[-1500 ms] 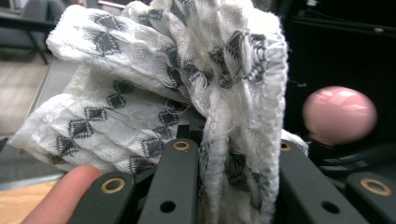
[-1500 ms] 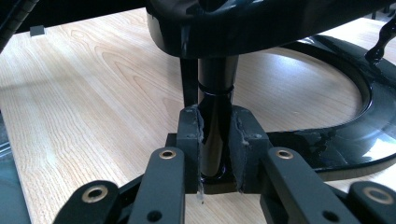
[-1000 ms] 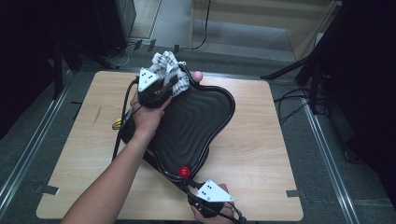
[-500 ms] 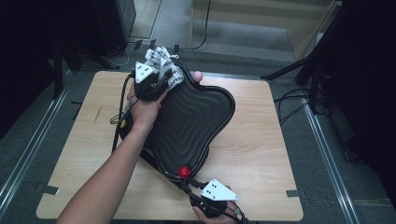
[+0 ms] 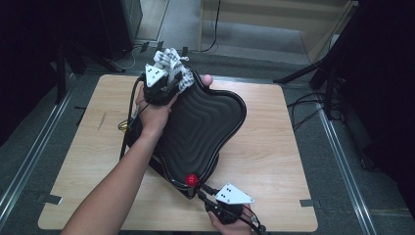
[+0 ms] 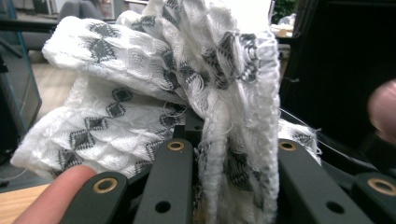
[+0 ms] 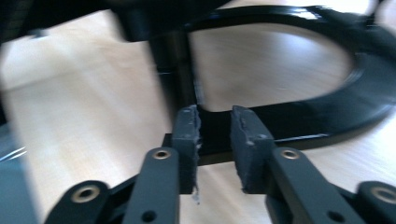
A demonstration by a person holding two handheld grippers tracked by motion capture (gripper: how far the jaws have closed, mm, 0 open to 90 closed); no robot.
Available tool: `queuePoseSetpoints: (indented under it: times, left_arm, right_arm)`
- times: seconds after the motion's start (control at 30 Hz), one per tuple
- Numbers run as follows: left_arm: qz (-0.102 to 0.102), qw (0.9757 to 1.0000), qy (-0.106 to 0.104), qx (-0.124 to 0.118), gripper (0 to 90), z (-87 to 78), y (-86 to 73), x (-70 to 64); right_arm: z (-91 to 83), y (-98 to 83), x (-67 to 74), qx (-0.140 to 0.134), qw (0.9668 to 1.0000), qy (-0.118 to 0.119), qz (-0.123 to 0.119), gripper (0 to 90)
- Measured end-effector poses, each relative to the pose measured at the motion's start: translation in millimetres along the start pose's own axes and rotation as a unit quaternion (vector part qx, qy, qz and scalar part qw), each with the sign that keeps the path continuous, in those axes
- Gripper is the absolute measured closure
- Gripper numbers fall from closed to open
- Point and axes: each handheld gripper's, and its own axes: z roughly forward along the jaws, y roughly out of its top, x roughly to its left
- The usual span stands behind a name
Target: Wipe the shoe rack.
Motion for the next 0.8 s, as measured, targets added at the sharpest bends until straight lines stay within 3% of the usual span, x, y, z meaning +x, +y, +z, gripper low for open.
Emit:
queuePoseSetpoints:
  times: [0.03, 0.07, 0.17, 0.33, 0.43, 0.53, 0.67, 0.73, 0.8]
  left_arm:
    - [-0.002, 1.0, 0.001, 0.001, 77.2, 0.9, 0.9, 1.7]
    - [-0.004, 1.0, -0.004, 0.004, 77.3, 1.5, 0.8, 1.6]
    - [0.0, 0.9999, -0.015, 0.002, 77.4, -1.1, -3.1, -4.1]
    - [0.006, 0.9994, -0.034, 0.0, 77.6, -7.2, -8.5, -16.4]
    - [0.013, 0.9985, -0.053, 0.001, 77.7, -12.8, -12.8, -28.4]
    - [0.025, 0.9973, -0.069, -0.002, 77.7, -18.3, -18.8, -39.4]
    - [0.026, 0.9976, -0.064, -0.005, 77.3, -16.6, -19.3, -36.6]
    - [0.024, 0.9983, -0.052, -0.006, 77.2, -13.9, -17.1, -30.9]
    - [0.022, 0.9994, -0.024, -0.008, 77.2, -8.6, -12.4, -19.9]
  right_arm:
    - [-0.5, -0.3, 1.8, 0.003, 0.9999, 0.013, -0.006, 66.1]
    - [-0.2, -1.6, 7.5, 0.008, 0.9993, 0.023, -0.03, 61.3]
    - [2.7, -2.3, 13.1, 0.009, 0.999, 0.022, -0.038, 57.3]
    - [13.9, 0.9, 15.9, -0.003, 0.9996, 0.001, -0.028, 66.8]
    - [16.0, 3.0, 16.7, -0.008, 0.9996, 0.007, -0.027, 72.1]
    - [16.6, 3.8, 18.6, -0.008, 0.9994, 0.012, -0.031, 69.4]
    - [17.0, 4.6, 19.6, -0.017, 0.9996, 0.007, -0.023, 69.1]
    - [19.6, 6.2, 20.1, -0.021, 0.9997, 0.001, -0.016, 72.9]
    - [22.1, 6.7, 22.4, -0.022, 0.9995, -0.002, -0.024, 75.1]
